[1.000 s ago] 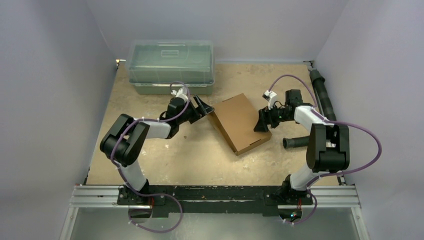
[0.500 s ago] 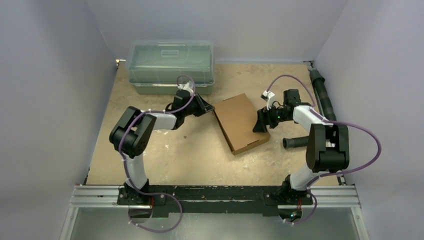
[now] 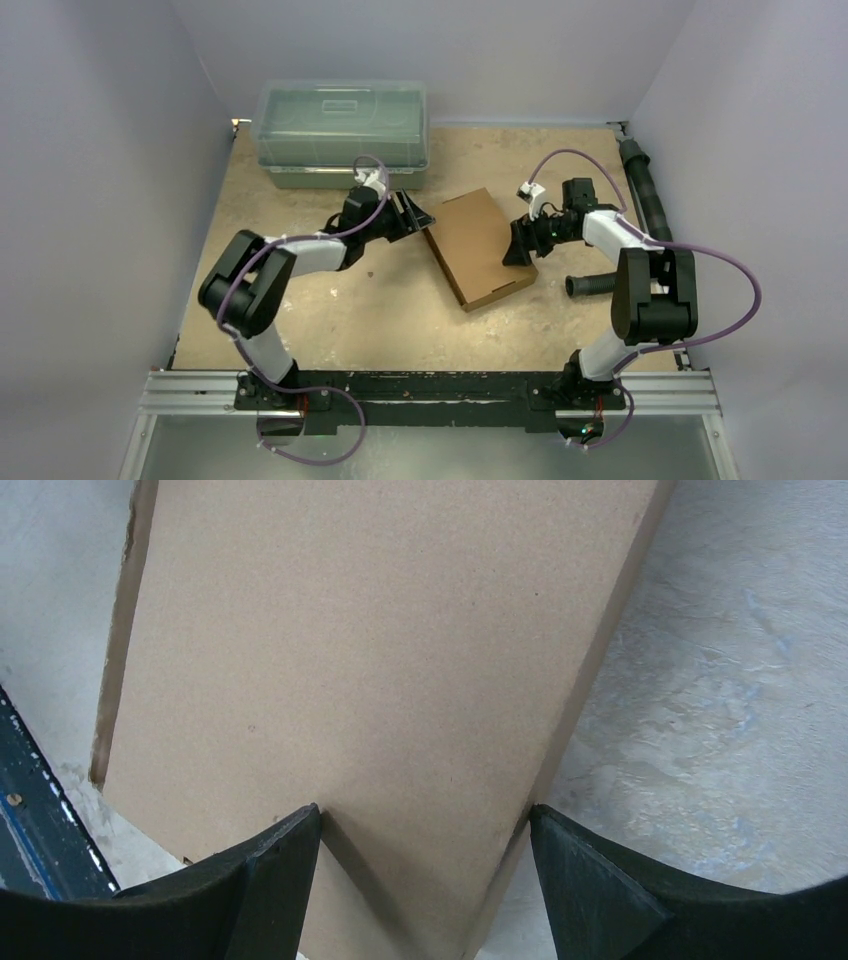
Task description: Fold the paper box
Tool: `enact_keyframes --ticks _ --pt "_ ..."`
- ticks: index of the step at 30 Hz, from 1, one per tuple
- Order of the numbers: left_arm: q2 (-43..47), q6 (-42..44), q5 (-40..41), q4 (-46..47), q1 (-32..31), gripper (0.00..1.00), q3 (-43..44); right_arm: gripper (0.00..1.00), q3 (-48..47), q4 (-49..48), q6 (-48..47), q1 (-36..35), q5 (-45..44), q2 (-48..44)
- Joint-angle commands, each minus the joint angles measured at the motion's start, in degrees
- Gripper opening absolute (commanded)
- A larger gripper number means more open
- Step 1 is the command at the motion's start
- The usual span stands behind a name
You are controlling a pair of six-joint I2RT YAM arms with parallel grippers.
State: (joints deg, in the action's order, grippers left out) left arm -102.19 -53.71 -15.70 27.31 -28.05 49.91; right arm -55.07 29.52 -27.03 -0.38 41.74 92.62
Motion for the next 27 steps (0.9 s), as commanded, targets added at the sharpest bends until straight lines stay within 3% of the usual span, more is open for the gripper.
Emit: enact_keyframes --ticks 1,4,8,10,13,14,17,27 --pt "11.95 3.51 2.85 1.32 -0.34 0.66 -5.12 0.77 -0.12 1.63 -1.86 -1.20 -0.70 1.25" --pt "17.64 5.31 3.36 -1.37 -0.34 0.71 -8.65 0.77 -0.04 1.60 -1.92 -1.18 -0.69 1.08" --pt "22.12 4.21 2.93 -4.00 -0.65 0.69 -13.35 0.77 -0.04 1.64 -1.94 -1.20 -0.62 1.07" --pt "23.44 2.66 3.92 -5.31 -1.00 0.51 -15.59 0.77 -0.04 1.68 -2.02 -1.20 -0.67 1.07" --pt "23.86 0.72 8.10 -9.04 -1.34 0.03 -17.10 0.77 -0.04 1.68 -1.95 -1.20 -0.69 1.14" --pt "23.07 0.38 9.81 -10.32 -1.43 0.00 -17.16 0.77 -0.05 1.64 -1.91 -1.20 -0.69 1.16" --pt "17.57 0.24 11.99 -13.48 -1.48 0.00 -14.02 0.77 -0.04 1.60 -1.82 -1.35 -0.86 1.16" --pt "-5.47 6.12 13.90 -22.04 -6.00 0.00 12.42 0.77 0.05 0.26 -1.95 -7.21 -3.09 0.50"
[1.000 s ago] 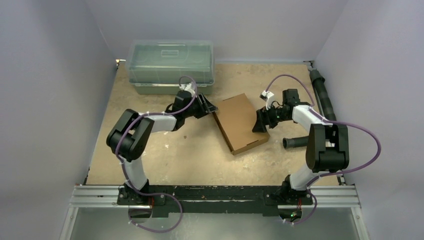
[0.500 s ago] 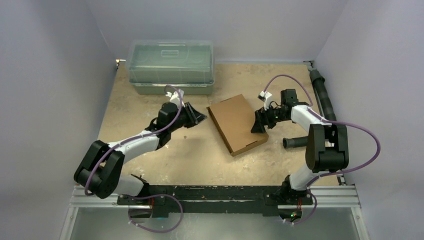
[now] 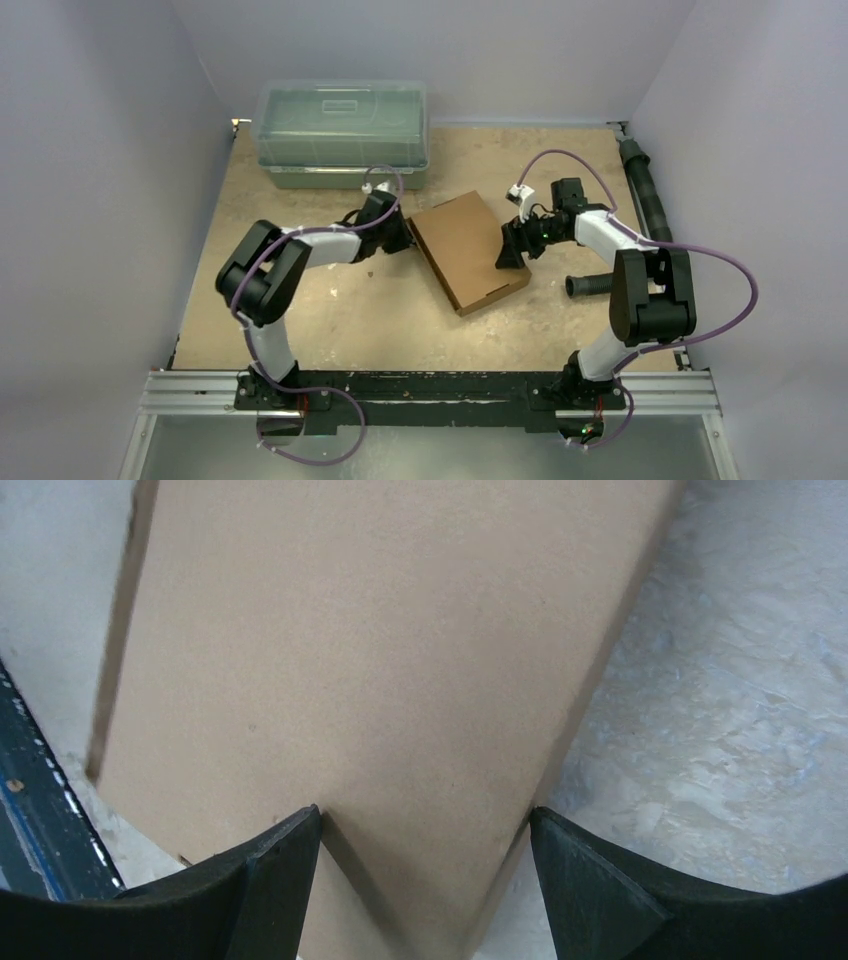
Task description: Fold the paper box
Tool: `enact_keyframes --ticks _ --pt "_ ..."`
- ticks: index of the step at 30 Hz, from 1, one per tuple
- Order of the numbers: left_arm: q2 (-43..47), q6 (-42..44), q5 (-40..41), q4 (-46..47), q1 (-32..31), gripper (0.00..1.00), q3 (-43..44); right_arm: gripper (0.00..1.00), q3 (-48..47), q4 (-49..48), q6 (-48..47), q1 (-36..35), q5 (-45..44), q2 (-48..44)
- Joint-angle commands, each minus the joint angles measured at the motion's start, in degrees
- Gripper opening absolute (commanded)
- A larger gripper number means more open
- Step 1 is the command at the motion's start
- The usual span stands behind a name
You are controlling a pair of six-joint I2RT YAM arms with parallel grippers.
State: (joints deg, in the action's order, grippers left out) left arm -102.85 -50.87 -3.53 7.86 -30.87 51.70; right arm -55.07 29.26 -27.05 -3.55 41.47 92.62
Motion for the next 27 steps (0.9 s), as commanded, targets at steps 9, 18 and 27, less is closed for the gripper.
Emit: enact_keyframes --ticks 9,18,27 --pt "-5.52 4.31 9.20 -7.56 -7.87 0.00 13.54 0.77 -0.20 0.16 -2.02 -7.61 -3.50 0.11" --pt "10.62 6.89 17.43 -14.19 -7.63 0.05 0.80 0.77 0.65 -0.32 -2.08 -7.75 -5.55 -1.52" --pt "24.83 2.82 13.99 -11.56 -1.11 0.09 -16.78 0.77 0.34 0.67 -3.75 -10.38 -4.21 -1.26"
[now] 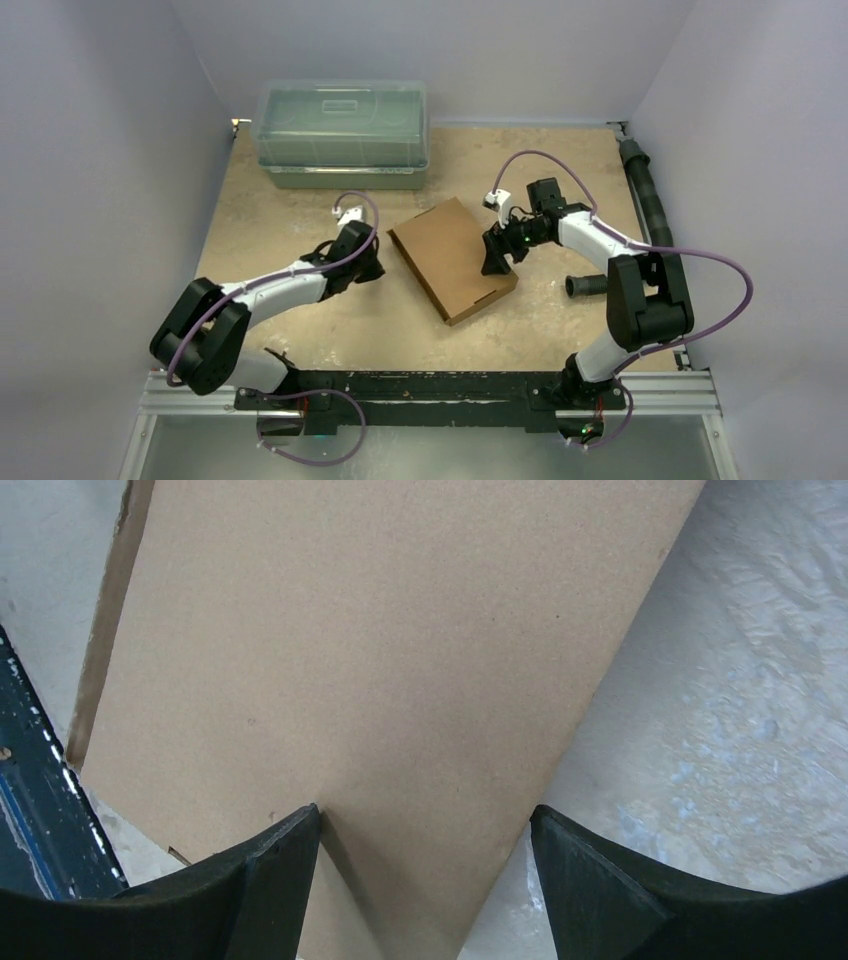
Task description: Fold the paper box
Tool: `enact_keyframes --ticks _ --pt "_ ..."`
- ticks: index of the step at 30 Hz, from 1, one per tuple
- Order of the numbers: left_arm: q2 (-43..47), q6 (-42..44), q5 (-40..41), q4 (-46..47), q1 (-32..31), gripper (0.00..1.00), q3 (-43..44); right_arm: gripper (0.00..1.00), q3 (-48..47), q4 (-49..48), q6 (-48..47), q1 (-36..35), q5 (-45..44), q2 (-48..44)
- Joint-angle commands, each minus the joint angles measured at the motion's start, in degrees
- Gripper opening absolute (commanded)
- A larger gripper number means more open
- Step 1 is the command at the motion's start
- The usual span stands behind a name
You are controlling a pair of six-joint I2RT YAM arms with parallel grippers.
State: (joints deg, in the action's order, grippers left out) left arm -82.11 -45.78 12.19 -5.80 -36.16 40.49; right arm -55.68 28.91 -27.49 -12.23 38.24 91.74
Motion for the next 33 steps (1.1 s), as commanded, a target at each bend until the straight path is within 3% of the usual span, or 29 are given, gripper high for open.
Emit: enact_keyframes --ticks 1,3,6,11,14,16,23,28,33 --pt "4.11 -2.58 -2.66 2.33 5.18 0.05 -6.04 0.77 0.93 1.06 -3.42 -1.96 -0.97 -0.19" --pt "2.73 -2.52 -2.99 2.15 5.97 0.00 -5.29 0.77 0.92 1.15 -3.60 -2.51 -1.06 -0.03" --pt "-2.87 -1.59 -4.62 4.67 5.93 0.00 -1.83 0.77 0.83 1.44 -3.92 -3.41 -0.85 0.15" --pt "-15.07 1.84 -13.14 10.36 4.78 0.00 13.38 0.77 0.66 2.39 -5.21 -5.76 -0.47 0.54" --pt "-19.71 4.43 -12.47 5.12 1.28 0.00 22.59 0.77 0.66 2.76 -5.64 -6.23 -0.27 0.25" --pt "-19.64 5.38 -8.37 1.55 -0.08 0.00 24.17 0.77 0.75 2.35 -5.53 -6.22 -0.88 0.10" --pt "-7.19 3.44 0.34 -4.63 0.84 0.02 11.32 0.78 0.40 -0.98 -0.64 -6.01 -3.53 0.20" --pt "6.37 1.52 -4.40 -3.91 0.85 0.18 -0.28 0.78 0.85 -3.59 2.98 -5.03 -5.64 -0.09" --pt "15.96 -5.13 -11.83 -0.74 0.21 0.13 -11.80 0.77 1.52 -5.39 5.15 -4.88 -6.86 -0.67"
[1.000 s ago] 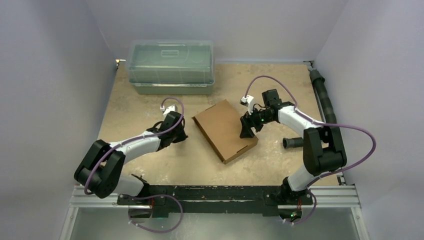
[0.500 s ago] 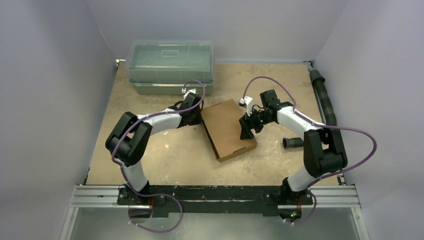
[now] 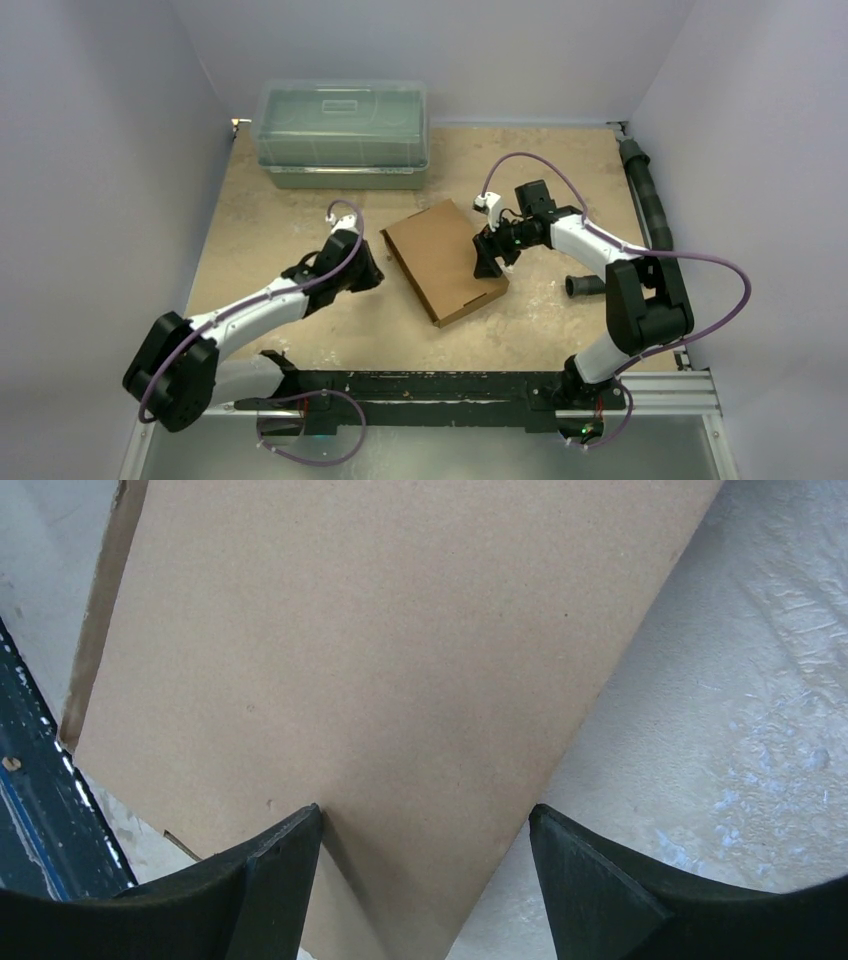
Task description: Fold the paper box
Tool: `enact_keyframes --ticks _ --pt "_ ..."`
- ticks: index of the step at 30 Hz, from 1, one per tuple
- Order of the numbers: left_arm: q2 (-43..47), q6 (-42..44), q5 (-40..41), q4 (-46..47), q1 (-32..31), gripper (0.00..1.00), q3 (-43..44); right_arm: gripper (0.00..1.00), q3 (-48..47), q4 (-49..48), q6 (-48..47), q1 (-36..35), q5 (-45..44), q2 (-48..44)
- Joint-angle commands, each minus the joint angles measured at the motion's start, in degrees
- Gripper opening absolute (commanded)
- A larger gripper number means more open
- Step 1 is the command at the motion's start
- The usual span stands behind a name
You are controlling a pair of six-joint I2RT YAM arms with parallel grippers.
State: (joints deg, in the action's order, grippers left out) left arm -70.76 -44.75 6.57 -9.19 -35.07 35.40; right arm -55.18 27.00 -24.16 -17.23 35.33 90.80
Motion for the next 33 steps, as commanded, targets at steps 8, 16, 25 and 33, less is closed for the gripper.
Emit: enact_keyframes --ticks 8,16,25,33 --pt "5.09 -18.81 -4.67 1.92 -9.66 0.00 -9.90 0.76 1.29 -4.06 2.51 0.14 -5.34 0.57" --pt "-23.67 -18.05 -4.23 4.54 -19.50 0.00 20.15 0.76 1.68 -3.76 2.59 -0.08 -4.99 0.63" --pt "-23.92 -13.16 2.53 -5.58 -20.57 0.00 24.90 0.77 1.63 -4.05 2.58 -0.08 -5.69 -0.11" --pt "-5.17 -13.00 -2.32 3.13 -20.57 0.12 3.24 0.81 1.30 -4.48 3.42 1.33 -3.50 -2.55"
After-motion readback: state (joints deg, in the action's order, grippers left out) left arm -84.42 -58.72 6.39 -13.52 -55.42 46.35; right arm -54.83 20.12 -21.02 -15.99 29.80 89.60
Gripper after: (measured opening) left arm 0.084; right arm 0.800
